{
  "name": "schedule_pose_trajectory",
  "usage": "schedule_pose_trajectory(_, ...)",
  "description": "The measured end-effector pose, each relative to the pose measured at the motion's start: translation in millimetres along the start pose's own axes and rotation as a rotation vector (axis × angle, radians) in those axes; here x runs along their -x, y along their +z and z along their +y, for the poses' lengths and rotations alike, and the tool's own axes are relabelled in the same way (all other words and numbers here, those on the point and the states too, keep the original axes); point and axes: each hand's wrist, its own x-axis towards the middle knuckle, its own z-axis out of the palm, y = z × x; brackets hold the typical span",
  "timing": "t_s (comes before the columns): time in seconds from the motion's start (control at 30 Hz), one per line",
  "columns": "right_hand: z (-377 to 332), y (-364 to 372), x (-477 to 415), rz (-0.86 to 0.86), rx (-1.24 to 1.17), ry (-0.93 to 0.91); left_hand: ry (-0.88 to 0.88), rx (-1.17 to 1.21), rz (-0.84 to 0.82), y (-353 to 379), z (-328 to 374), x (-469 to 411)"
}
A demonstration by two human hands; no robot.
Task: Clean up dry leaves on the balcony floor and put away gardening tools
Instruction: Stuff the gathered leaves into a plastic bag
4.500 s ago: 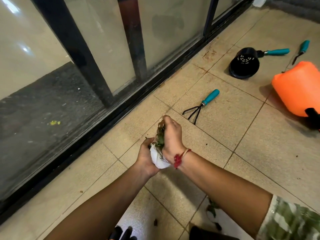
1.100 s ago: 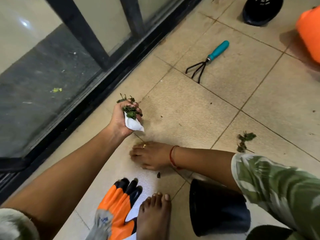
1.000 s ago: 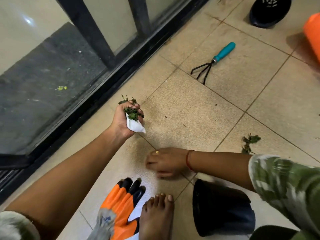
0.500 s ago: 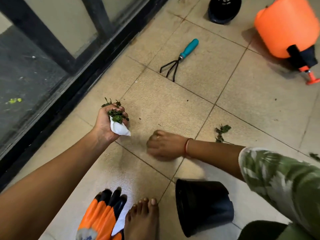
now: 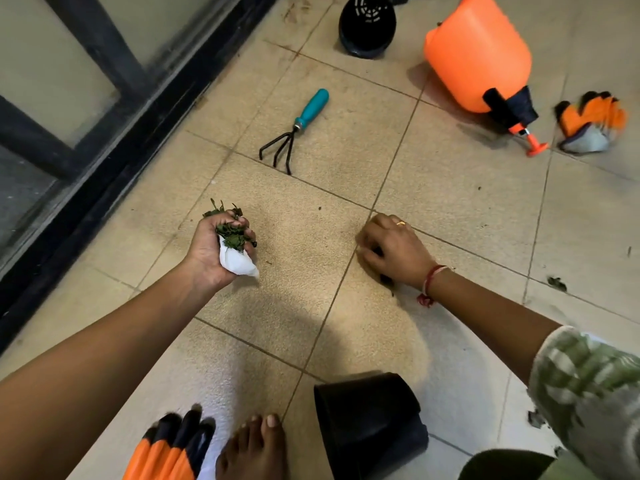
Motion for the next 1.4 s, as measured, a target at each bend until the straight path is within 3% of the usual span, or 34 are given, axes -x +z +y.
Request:
schedule_pose_trajectory(0.2, -51, 8, -60, -0.107, -0.079, 0.009, 0.075, -0.016, 0.032, -1, 12, 6)
schedule_pose_trajectory(0.47, -94, 15, -63, 0.018, -0.030, -0.052, 0.087, 0.021, 0.064, -19, 13, 23)
schedule_pose_trajectory(0.63, -145, 33, -80, -0.028, -0.046, -0.414, 0.103, 0.051, 0.082, -26, 17, 27)
schedule_pose_trajectory(0.77, -145, 48, -85, -0.058, 0.090, -0.537, 0.110, 0.028, 0.085, -31, 21, 28)
schedule_pose_trajectory(1.0, -20, 24, -23, 0.084, 0.050, -0.287, 0.089, 0.067, 0.084, -31, 14, 32)
schedule_pose_trajectory(1.1, 17, 15, 12, 0.070, 0.094, -0.239, 0.086, 0.049, 0.087, -29, 14, 31)
schedule_pose_trajectory(1.3, 9, 4, 24, 0.101, -0.016, -0.135, 0.057, -0.001, 0.034, -8, 5, 27)
schedule_pose_trajectory(1.4, -2, 13, 20, 0.029, 0.072, -0.230, 0.033, -0.010, 0.022, 6, -9, 17)
